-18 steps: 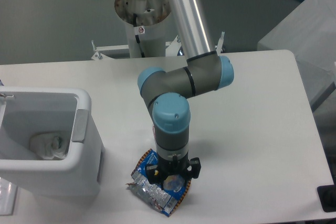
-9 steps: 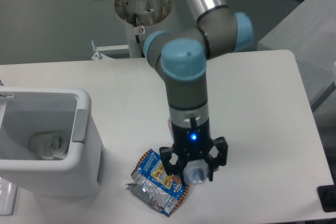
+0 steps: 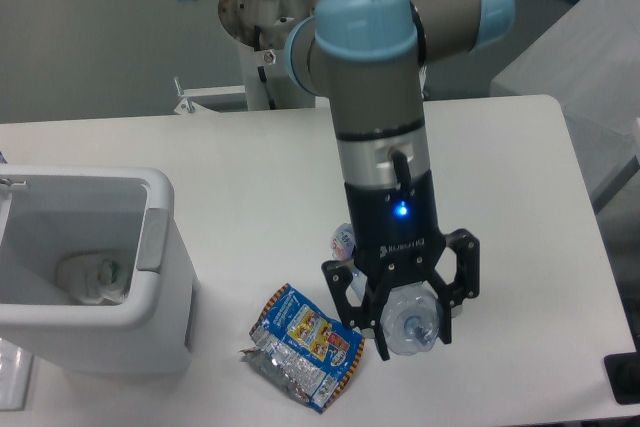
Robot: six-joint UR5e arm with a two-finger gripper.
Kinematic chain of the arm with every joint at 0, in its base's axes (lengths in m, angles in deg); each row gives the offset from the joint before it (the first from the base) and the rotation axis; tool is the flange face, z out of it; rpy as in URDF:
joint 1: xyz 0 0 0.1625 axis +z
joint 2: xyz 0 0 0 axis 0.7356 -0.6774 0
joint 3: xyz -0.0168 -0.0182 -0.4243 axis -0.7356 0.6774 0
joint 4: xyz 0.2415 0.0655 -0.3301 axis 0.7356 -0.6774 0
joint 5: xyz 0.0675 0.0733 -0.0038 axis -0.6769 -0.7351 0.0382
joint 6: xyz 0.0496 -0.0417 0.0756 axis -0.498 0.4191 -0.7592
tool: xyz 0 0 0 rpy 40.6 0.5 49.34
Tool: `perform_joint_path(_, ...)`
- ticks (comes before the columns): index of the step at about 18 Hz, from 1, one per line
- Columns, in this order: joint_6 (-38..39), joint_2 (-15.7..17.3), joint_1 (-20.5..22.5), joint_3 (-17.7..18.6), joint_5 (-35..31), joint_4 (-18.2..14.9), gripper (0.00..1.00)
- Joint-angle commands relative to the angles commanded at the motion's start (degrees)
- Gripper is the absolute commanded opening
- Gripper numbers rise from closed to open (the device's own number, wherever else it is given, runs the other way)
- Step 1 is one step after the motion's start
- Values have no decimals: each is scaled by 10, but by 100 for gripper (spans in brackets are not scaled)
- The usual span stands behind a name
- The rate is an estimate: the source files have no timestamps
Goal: Place the trash in the trash can
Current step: 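Lift the bottle and carry it toward the white trash bin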
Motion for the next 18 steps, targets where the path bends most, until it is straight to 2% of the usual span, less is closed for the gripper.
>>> perform_joint_path(3,24,14,0,-4,11,0,64)
perform_joint_path(9,33,12,-7,-27,49,8,64)
perform_joint_path(12,39,15,-20,-25,66,8,64)
perform_joint_path(18,49,48,-55,-11,68,7,64)
